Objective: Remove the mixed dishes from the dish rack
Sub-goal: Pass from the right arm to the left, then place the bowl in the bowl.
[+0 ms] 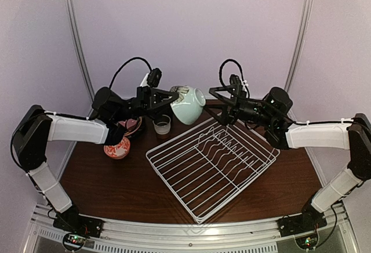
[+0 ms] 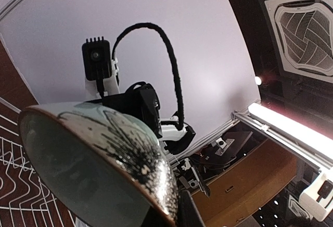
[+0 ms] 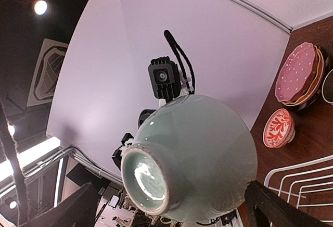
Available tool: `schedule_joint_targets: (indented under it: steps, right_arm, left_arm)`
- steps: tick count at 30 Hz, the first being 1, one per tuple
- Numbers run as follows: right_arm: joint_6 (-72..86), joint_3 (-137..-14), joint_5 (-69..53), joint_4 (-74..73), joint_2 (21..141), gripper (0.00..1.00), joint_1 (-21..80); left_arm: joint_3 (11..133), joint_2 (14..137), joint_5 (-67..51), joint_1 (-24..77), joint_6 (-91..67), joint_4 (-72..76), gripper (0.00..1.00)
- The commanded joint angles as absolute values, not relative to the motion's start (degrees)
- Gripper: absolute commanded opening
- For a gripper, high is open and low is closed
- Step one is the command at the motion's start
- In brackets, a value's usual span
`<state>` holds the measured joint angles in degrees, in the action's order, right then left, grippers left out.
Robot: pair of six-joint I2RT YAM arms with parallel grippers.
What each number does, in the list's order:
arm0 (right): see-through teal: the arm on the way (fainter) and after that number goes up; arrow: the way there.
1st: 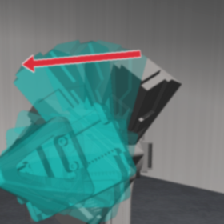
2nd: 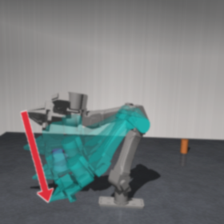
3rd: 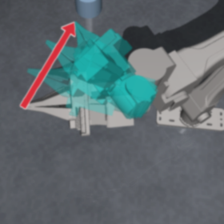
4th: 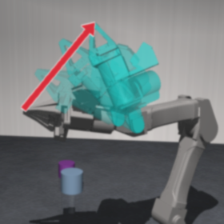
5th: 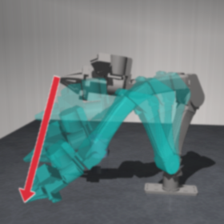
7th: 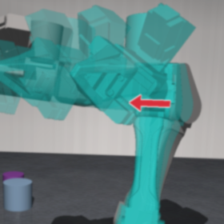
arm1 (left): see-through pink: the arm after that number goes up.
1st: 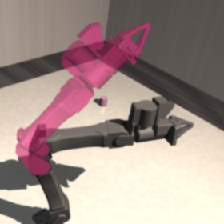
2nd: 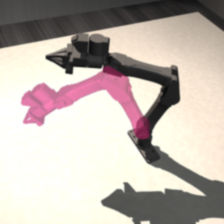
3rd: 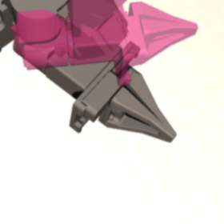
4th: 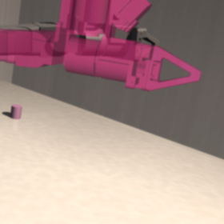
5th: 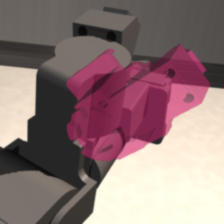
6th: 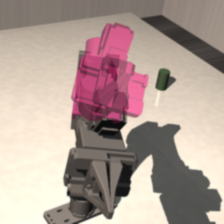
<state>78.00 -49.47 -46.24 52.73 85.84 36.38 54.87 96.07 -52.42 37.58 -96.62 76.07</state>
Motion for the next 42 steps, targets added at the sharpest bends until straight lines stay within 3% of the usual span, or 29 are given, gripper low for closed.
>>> schedule_joint_targets:
  steps: [1,7,11,15,17,20,24,31,35,42]
  right_arm:
    - [76.72,-47.16,-45.27,55.81,84.92,1.0,35.33]
    - [75.8,-45.18,-44.83,55.14,85.59,1.0,34.83]
    - [73.87,-45.04,-44.76,52.54,84.56,1.0,34.33]
    - [71.13,-45.73,-44.72,48.33,83.5,1.0,34.11]
    - [69.21,-46.24,-44.63,45.33,82.91,1.0,34.1]
    - [64.27,-47.55,-44.13,38.45,81.39,1.0,34.1]
    - [55.82,-50.4,-42.62,26.65,79.1,1.0,34.1]
    - [43.35,-54.9,-38.41,9.64,76.2,1.0,34.1]
    - [41.92,-55.02,-37.98,7.86,75.98,1.0,34.11]
    - [41.78,-55.01,-38.24,7.9,76.47,1.0,34.09]
  left_arm:
    - [57.22,93.53,-51.47,37.0,-97.65,96.68,0.0]
    - [56.25,91.36,-52.41,35.07,-97.25,95.97,0.0]
    - [51.87,86.6,-54.12,32.3,-89.49,86.16,0.0]
    - [51.96,80.05,-54.9,31.56,-71.82,60.61,0.0]
    - [55.57,76.32,-52.55,31.55,-57.9,39.62,0.0]
    - [66.94,73.04,-38.64,31.55,-34.13,-3.53,0.0]
    - [78.44,73.03,-19.34,31.55,-20.0,-29.17,0.0]
    - [82.04,74.53,3.31,31.55,-14.02,-48.2,0.0]
    - [81.73,77.62,9.88,31.55,-13.36,-56.65,0.0]
    - [77.45,80.62,14.82,31.63,-13.81,-58.53,0.0]
